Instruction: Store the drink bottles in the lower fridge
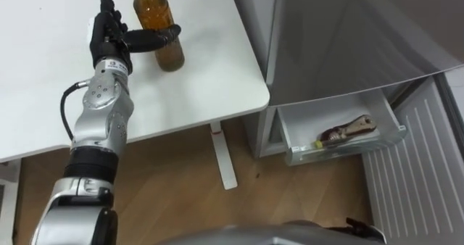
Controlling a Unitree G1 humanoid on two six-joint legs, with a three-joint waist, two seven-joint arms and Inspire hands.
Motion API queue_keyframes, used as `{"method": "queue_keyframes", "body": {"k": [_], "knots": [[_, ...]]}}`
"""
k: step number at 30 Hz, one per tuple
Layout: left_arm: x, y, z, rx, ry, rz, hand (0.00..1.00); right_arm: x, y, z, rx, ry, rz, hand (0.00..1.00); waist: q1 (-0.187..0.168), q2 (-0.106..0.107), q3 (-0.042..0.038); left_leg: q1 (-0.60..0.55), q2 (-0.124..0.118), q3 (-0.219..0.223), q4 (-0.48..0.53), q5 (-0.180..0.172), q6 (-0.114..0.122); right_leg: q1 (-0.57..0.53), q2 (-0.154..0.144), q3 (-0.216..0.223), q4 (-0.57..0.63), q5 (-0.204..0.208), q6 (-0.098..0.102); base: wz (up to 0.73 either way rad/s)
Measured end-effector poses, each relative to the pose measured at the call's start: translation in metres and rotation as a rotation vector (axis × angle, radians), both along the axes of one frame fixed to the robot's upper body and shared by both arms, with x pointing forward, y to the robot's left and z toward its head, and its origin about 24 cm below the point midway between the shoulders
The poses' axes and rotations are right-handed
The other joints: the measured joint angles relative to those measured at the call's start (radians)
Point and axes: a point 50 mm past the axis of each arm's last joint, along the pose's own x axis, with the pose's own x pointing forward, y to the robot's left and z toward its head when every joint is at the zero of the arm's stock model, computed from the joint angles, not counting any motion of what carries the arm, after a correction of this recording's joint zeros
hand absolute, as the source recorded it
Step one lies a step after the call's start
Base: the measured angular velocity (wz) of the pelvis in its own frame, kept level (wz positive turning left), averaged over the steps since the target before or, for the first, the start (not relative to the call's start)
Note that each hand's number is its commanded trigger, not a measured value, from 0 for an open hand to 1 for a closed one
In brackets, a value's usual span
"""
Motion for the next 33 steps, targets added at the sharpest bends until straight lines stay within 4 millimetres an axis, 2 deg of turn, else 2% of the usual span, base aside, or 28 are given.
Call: {"method": "queue_keyframes", "body": {"k": [5,13,26,27,28,29,30,31,33], "knots": [[-0.001,0.009,-0.002,-0.069,0.032,0.013,0.00,0.001,-0.002,0.000,-0.002,0.020,0.024,0.00,-0.022,0.004,0.0008,-0.001,0.000,0.000,0.001,0.000,0.000,0.005,0.000,0.000,0.002,0.000,0.000,0.00],[-0.001,0.019,0.001,-0.078,0.043,0.016,0.00,-0.009,-0.005,0.000,-0.012,0.096,0.079,0.00,-0.041,0.005,0.0014,-0.002,0.000,0.000,0.000,0.000,0.000,0.001,0.001,0.001,0.005,0.000,0.000,0.00],[0.005,0.017,0.007,-0.083,0.029,0.013,0.00,-0.009,-0.007,0.000,-0.026,0.141,0.148,0.00,-0.044,0.006,0.0010,-0.006,0.000,0.002,-0.002,0.000,0.000,-0.015,0.001,0.007,0.018,0.000,0.000,0.00],[0.008,0.017,0.011,-0.082,0.020,0.012,0.09,-0.009,-0.007,0.000,-0.028,0.145,0.152,0.00,-0.043,0.006,0.0009,-0.008,0.000,0.003,-0.002,0.000,0.000,-0.020,0.001,0.007,0.019,0.000,0.000,-0.04],[0.011,0.017,0.015,-0.078,0.008,0.011,0.34,-0.009,-0.007,0.000,-0.032,0.147,0.165,0.00,-0.044,0.006,0.0006,-0.013,0.000,0.004,-0.002,0.000,0.000,-0.029,0.001,0.010,0.021,0.000,0.000,-0.05],[0.013,0.016,0.017,-0.077,0.001,0.011,0.52,-0.008,-0.007,0.001,-0.035,0.149,0.176,0.00,-0.044,0.007,0.0004,-0.016,0.000,0.004,-0.001,0.000,0.000,-0.030,0.002,0.011,0.022,0.000,0.000,-0.05],[0.016,0.016,0.023,-0.075,-0.015,0.011,0.91,-0.007,-0.007,0.001,-0.040,0.154,0.190,0.00,-0.044,0.006,0.0004,-0.021,0.000,0.004,0.000,0.000,0.001,-0.034,0.002,0.012,0.026,0.000,0.000,-0.05],[0.019,0.015,0.026,-0.074,-0.025,0.009,1.00,-0.007,-0.008,0.001,-0.045,0.159,0.204,0.00,-0.043,0.006,0.0005,-0.019,0.001,0.005,0.001,0.000,0.001,-0.034,0.002,0.014,0.032,0.000,0.000,-0.05],[0.021,0.014,0.029,-0.075,-0.034,0.006,1.00,-0.006,-0.008,0.001,-0.049,0.159,0.216,0.00,-0.043,0.006,0.0004,-0.016,0.001,0.008,0.001,0.000,0.001,-0.035,0.004,0.023,0.034,0.000,0.000,-0.10]]}}
